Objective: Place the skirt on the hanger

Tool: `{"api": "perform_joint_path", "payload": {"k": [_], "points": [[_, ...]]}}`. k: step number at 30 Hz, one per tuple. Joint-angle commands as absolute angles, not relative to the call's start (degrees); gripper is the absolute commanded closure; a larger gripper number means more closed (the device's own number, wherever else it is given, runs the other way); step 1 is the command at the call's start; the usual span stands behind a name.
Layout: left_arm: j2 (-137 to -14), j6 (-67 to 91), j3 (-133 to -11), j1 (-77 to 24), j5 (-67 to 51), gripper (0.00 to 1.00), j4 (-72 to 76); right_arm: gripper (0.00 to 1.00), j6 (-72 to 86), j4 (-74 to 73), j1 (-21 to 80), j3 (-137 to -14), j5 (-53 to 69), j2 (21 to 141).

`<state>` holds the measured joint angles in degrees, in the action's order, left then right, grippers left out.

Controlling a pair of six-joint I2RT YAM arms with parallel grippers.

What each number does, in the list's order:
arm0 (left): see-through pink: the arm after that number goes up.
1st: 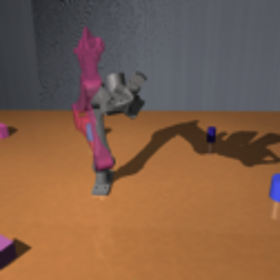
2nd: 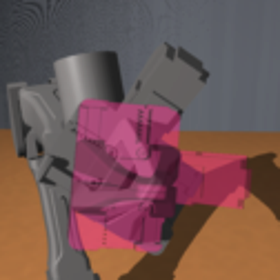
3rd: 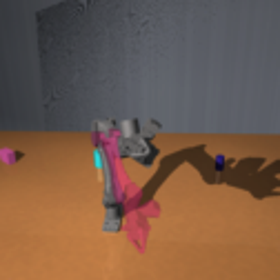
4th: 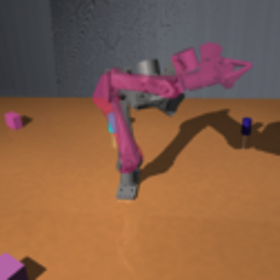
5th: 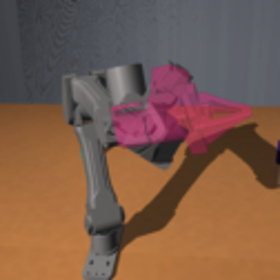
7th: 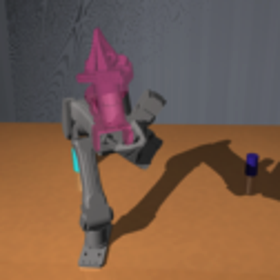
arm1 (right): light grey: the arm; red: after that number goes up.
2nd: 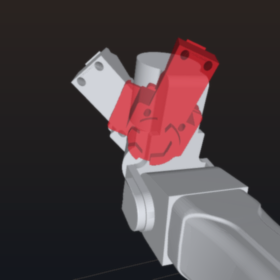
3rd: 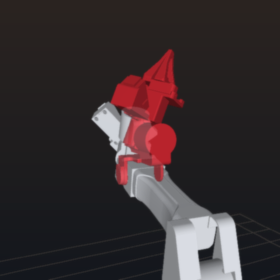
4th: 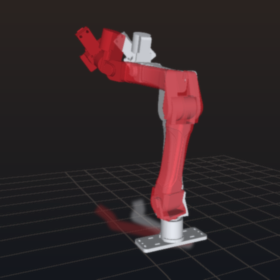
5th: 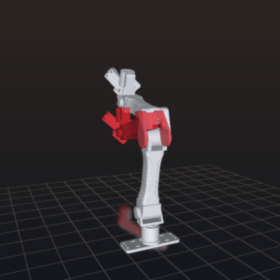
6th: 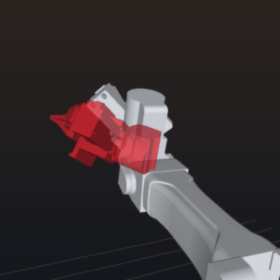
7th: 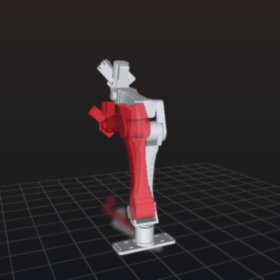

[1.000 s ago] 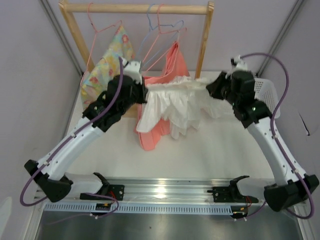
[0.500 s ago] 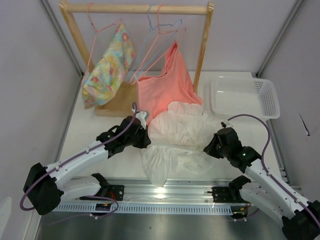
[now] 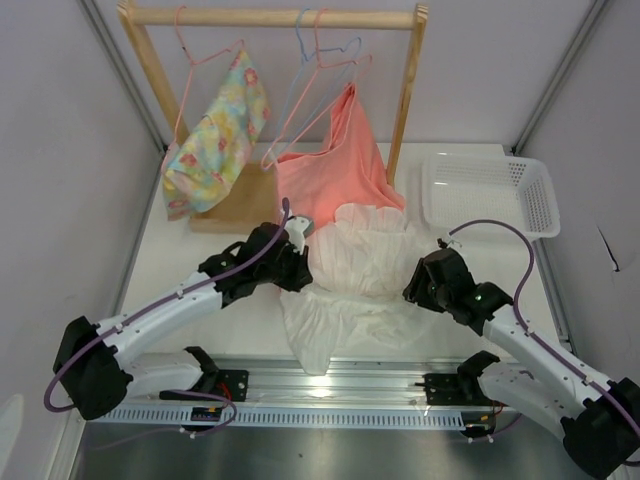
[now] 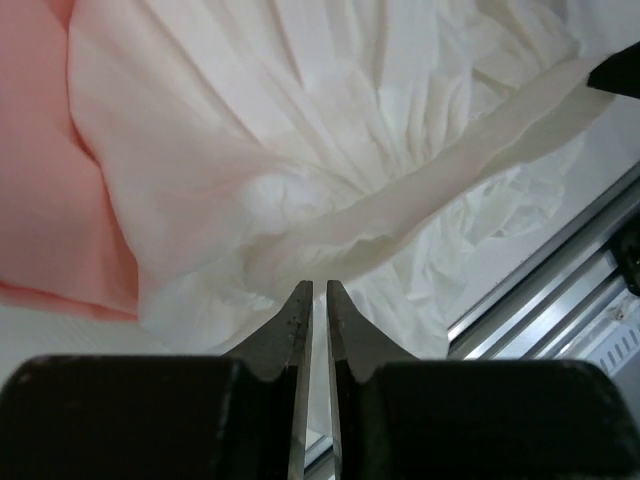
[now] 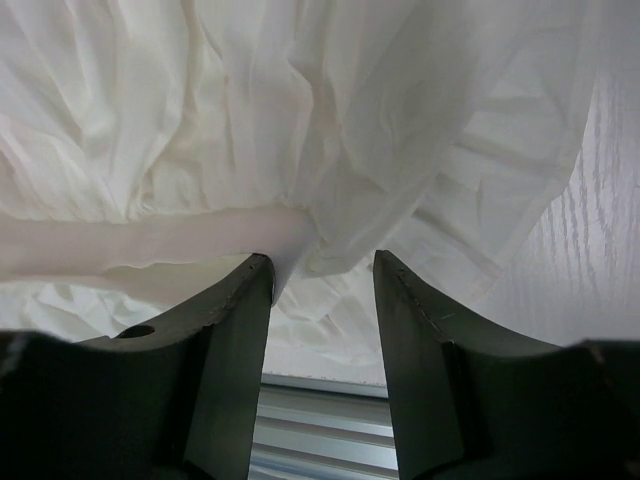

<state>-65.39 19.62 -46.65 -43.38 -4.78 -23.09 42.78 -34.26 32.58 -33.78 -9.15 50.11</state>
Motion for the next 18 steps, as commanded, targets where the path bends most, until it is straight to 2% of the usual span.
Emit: {"api": "perform_joint_path", "payload": {"k": [1,2,4,6,8,11,14,15,18], "points": [[-67.8,11.4,-53.2,-43.3,-9.9,0.84,-25.6,0.5,39.7,-33.8,32.7,-39.1,-12.4,51.9],[-68.2,11.0,-53.5,-43.3,-10.4,0.75,-26.2,0.52,39.3,-34.0,32.8,-39.7,-12.1,52.6],[-66.6,10.7,-53.4,-43.3,-13.1,0.68,-25.7,0.52,38.2,-34.2,32.8,-41.0,-11.7,53.8],[-63.4,10.8,-52.8,-43.3,-14.7,0.57,-23.7,0.5,37.4,-32.9,32.8,-41.7,-10.2,53.9],[-59.2,11.4,-53.7,-43.3,-12.9,0.49,-22.3,0.48,36.6,-32.2,32.8,-42.6,-9.7,53.8],[-56.0,10.3,-58.7,-43.3,-10.5,0.46,-22.6,0.44,35.5,-31.6,32.7,-44.6,-7.7,55.2],[-54.6,9.1,-63.4,-43.2,-13.1,0.46,-22.1,0.39,35.1,-29.9,32.7,-46.1,-4.5,56.0],[-53.9,9.2,-64.3,-43.2,-12.3,0.46,-21.7,0.35,35.2,-30.0,32.8,-46.6,-4.2,56.0],[-52.7,10.0,-69.5,-42.9,-2.9,0.46,-19.5,0.31,35.3,-29.7,32.9,-46.7,-4.7,55.3]]}}
